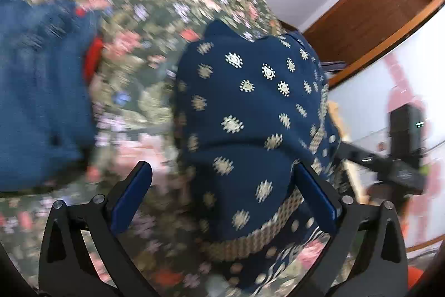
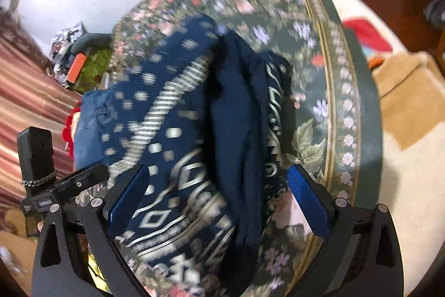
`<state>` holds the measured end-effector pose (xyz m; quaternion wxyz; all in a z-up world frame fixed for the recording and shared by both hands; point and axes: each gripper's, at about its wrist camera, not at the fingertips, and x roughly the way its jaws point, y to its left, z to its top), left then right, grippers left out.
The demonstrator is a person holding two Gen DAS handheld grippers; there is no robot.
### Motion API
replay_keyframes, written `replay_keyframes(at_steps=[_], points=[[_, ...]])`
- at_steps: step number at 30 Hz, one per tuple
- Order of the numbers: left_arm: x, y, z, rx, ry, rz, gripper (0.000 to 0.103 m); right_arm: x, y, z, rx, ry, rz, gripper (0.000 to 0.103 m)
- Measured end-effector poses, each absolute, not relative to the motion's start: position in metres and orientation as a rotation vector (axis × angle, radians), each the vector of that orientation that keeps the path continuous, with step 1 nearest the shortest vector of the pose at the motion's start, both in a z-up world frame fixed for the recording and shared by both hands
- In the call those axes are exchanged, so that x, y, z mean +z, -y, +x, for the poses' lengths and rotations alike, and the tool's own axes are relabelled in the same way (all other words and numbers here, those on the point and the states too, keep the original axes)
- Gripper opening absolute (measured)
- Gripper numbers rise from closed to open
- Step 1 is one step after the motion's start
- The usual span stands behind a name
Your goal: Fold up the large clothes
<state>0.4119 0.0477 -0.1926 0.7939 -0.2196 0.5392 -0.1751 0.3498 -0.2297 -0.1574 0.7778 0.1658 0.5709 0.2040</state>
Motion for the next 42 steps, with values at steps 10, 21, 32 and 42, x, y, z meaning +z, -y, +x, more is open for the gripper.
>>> replay_keyframes(at_steps=[10,21,32,42], points=[[-0.225,-0.030,0.456,-0.448,-1.233,-0.619,0.103,-0.197,0.234,0.379,0.534,-1.348,0.519,0.099],[-0.215,-0.037,0.453,-0.460,-1.236,-0.633,0.084,-0.179,0.224,0.377,0.600,-1.364,0.564,0.041],[-0.118,-0.073,0.416,-0.476,-1.057,-0.574,0.077,-0.093,0.174,0.363,0.619,-1.246,0.429,0.032],[-0.040,-0.172,0.392,-0.392,-0.880,-0.529,0.077,-0.029,0.077,0.361,0.741,-1.114,0.352,0.032]])
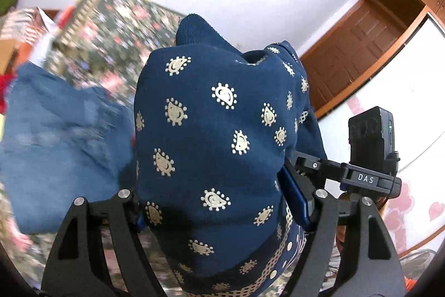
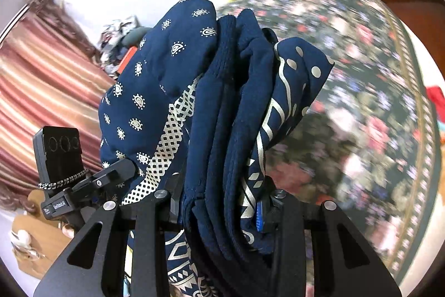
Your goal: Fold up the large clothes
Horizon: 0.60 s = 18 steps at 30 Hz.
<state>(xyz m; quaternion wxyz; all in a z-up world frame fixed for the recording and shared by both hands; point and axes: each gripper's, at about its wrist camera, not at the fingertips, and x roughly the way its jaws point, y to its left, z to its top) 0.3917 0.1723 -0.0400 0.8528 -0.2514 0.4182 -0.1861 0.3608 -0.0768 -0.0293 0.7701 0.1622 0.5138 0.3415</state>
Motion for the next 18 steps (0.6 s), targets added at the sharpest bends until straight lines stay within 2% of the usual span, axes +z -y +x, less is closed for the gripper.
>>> replay_keyframes(at_steps=[5,10,18], points=[[-0.034,-0.236,0.387,-0.311,-0.845,-0.547,0.077,-0.031,0.015,0.375,0.801,-1.091,0.309,0.032],[-0.043,-0.288,0.383,-0.196,-0.845,-0.531,0.077,-0.061,-0.048,0.397,0.849,-1.108,0.317,0.032],[-0.122,-0.350,0.401,-0.030,-0.894,-0.635,0.077,-0.123,-0.113,0.411,0.820,-1.160,0.219,0.032]])
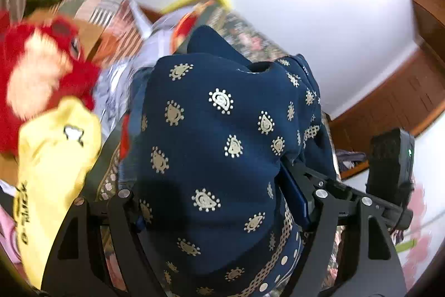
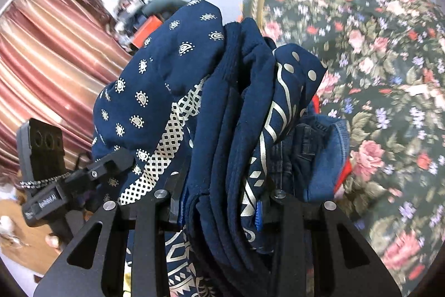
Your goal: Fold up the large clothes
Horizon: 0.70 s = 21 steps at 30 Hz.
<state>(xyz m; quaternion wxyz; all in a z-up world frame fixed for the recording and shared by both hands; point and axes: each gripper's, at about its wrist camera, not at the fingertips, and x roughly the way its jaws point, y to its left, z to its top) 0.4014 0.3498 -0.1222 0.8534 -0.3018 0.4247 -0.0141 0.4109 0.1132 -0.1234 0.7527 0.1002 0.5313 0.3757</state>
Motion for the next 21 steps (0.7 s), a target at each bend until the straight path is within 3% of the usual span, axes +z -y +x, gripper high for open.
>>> replay_keyframes(at_steps=[4,6,7,21], points=[[-0.162,-0.363,0.423,0.010,-0.914,-0.678,0.079,-0.157,-0.110,0.424,0.751,-1.190,0.160,0.038],[-0.164,-0.366,0.424,0.009,-0.905,-0.697,0.079,-0.154,-0.103,0.421,0.724,-1.159,0.107,0.054],[-0.161,-0.364,0.422,0.010,-0.903,-0.686,0.080,-0.149,-0.102,0.420,0.719,-1.144,0.082,0.057],[-0.068,-0.294,0.333,0.146,-0.824,-0.277,0.082,-0.053,-0.053,0.344,0.700,-0.944,-0.074,0.057]])
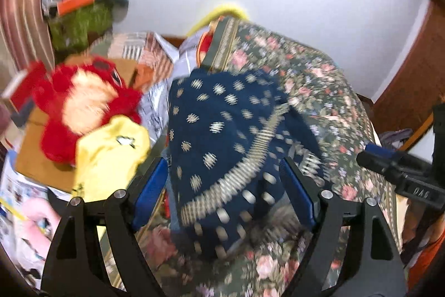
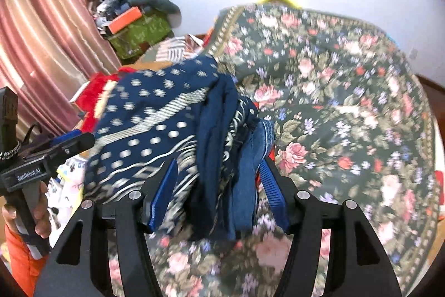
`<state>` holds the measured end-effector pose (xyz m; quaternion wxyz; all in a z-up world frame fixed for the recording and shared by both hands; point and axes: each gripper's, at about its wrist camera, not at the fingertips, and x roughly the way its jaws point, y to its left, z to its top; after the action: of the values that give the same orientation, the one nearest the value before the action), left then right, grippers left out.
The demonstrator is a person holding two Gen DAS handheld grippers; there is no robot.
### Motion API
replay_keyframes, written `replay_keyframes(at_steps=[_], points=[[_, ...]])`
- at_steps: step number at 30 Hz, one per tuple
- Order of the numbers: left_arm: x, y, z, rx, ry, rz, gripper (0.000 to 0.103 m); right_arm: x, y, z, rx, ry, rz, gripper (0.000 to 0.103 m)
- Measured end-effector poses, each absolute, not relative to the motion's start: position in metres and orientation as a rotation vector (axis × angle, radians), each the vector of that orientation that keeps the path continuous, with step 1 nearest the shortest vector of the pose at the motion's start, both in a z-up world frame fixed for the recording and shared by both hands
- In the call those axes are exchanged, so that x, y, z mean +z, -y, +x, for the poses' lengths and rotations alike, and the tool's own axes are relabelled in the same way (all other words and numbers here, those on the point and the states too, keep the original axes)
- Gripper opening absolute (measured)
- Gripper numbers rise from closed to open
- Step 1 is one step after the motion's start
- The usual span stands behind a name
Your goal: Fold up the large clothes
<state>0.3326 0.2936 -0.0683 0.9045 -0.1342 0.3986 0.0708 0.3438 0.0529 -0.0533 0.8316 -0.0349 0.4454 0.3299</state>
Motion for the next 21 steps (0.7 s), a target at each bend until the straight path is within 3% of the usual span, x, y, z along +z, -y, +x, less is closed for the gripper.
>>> replay_keyframes(at_steps=[11,21], points=[[0.067,-0.215,0.196,0.117,-0.501,-0.176,0.082,0.071,-0.003,0.224,0.761,-0.602,-0.044,0.061],[0.109,-0.148,0.072,0.205,-0.243,-0.103,0.082,0.116,0.037,0.120,0.767,-0.361,-0.003,0.077]])
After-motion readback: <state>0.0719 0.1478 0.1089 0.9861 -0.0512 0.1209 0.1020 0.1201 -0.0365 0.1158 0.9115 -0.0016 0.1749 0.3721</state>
